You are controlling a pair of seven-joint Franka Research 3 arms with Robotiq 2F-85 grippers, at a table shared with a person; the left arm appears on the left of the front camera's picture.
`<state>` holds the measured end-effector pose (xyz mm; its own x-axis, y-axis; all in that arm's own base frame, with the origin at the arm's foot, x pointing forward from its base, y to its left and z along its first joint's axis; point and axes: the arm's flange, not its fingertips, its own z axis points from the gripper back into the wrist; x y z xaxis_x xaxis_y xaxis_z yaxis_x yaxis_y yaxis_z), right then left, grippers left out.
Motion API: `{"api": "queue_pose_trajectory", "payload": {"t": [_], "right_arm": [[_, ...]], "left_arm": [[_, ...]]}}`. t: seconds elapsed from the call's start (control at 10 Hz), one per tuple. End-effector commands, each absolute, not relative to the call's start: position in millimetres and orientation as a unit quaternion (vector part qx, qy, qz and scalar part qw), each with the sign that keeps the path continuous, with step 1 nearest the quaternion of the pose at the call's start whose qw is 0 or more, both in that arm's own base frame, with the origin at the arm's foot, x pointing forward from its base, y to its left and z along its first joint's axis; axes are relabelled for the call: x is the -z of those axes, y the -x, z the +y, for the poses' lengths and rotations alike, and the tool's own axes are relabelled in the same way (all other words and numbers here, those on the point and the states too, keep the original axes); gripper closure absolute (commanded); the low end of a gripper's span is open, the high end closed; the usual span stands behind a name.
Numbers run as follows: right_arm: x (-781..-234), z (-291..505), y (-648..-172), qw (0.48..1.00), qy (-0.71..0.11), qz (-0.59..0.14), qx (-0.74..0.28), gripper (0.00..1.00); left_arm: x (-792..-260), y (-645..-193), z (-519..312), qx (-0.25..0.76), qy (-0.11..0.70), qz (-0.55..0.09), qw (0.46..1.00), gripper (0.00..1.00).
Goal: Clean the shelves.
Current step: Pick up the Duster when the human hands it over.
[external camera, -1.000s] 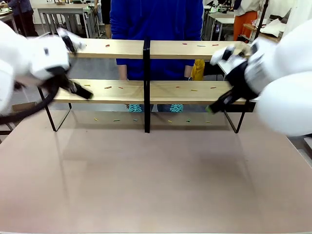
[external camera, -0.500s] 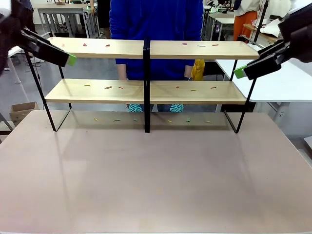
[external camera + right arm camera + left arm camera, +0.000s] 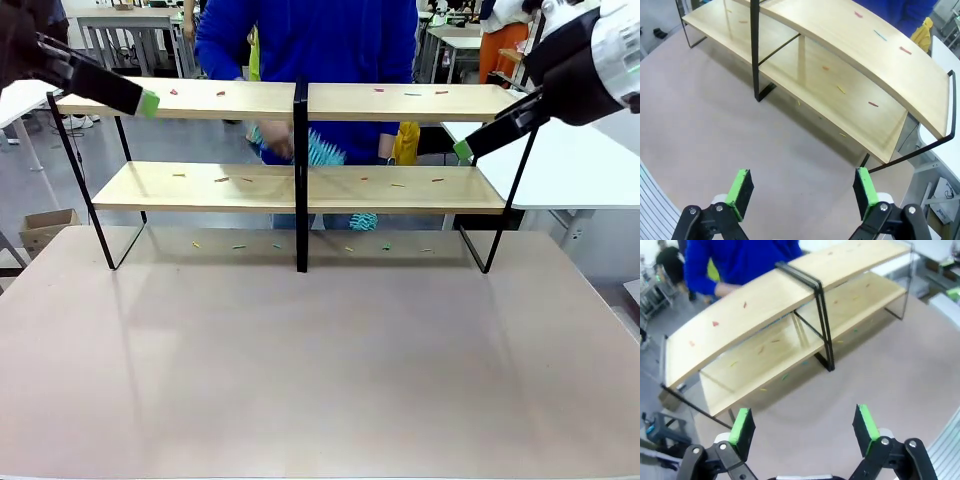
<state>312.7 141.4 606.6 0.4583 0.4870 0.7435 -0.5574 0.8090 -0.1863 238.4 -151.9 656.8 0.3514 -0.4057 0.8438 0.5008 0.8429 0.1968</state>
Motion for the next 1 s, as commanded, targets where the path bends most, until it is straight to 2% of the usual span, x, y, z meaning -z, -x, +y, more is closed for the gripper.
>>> {"api": "queue_pose_trajectory", "payload": {"t": [0.0, 0.3, 0.5, 0.7, 0.9], "right_arm": [[-606, 145, -318, 0.857, -0.055, -0.413, -0.301, 0.00], [-601, 144, -321, 0.857, -0.057, -0.411, -0.305, 0.00], [-597, 147, -323, 0.857, -0.054, -0.409, -0.309, 0.00], [-596, 152, -319, 0.855, -0.016, -0.428, -0.293, 0.00], [-603, 153, -313, 0.846, -0.031, -0.442, -0.297, 0.00]], "left_arm": [[-656, -235, -155, 0.217, 0.067, -0.503, 0.834, 0.00], [-661, -225, -151, 0.152, 0.055, -0.526, 0.835, 0.00], [-661, -221, -158, 0.174, 0.050, -0.528, 0.830, 0.00], [-659, -220, -159, 0.185, 0.049, -0.525, 0.829, 0.00], [-658, -219, -156, 0.186, 0.037, -0.517, 0.834, 0.00]]}}
